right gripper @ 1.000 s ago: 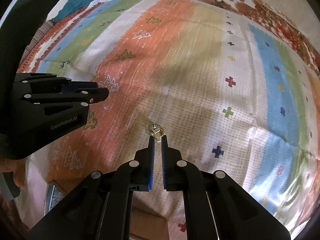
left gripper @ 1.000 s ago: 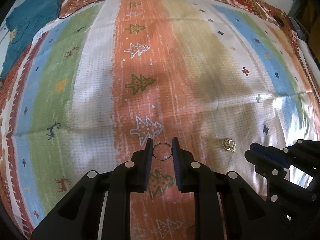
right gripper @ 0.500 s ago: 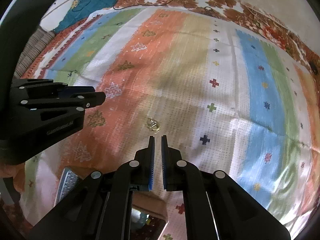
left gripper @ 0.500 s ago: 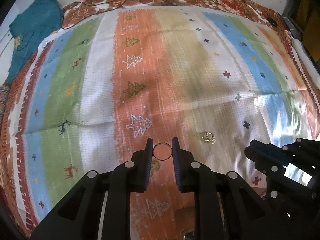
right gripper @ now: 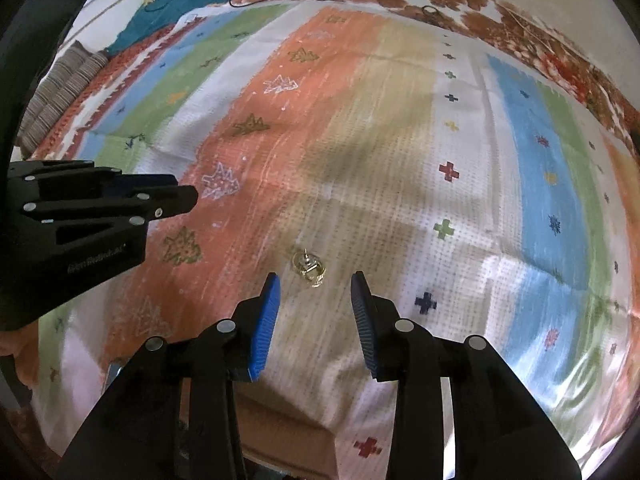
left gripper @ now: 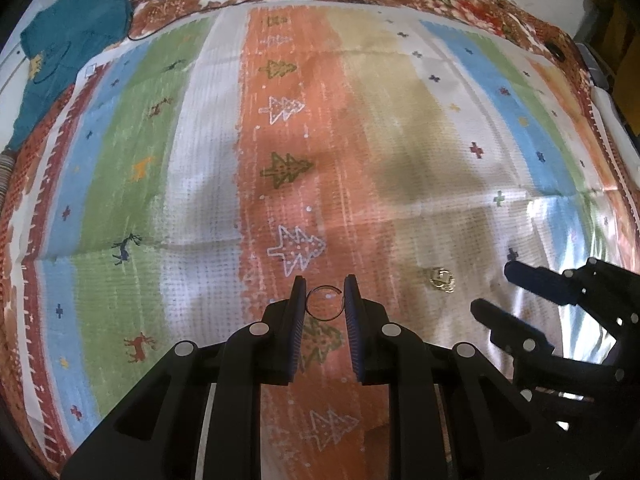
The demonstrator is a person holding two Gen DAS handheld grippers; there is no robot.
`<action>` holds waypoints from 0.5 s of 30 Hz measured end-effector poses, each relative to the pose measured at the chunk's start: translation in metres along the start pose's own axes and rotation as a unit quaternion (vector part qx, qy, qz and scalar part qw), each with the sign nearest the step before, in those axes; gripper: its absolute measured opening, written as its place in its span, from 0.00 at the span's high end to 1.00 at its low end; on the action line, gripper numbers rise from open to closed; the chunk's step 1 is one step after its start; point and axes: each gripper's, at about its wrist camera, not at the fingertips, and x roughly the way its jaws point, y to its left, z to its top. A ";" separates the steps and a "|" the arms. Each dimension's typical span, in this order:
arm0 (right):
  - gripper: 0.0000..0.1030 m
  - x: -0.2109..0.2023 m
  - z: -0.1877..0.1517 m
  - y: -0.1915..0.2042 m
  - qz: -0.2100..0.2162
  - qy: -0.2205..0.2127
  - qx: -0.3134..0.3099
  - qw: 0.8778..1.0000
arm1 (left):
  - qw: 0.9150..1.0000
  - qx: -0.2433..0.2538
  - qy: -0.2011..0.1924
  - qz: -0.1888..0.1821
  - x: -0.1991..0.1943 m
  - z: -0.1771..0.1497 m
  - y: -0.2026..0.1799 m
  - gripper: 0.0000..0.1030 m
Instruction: Organize jewelry
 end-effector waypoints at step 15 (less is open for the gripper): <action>0.64 0.032 0.011 0.006 0.014 0.025 0.002 1.000 | 1.000 0.000 0.013 0.004 0.025 -0.001 0.010 0.82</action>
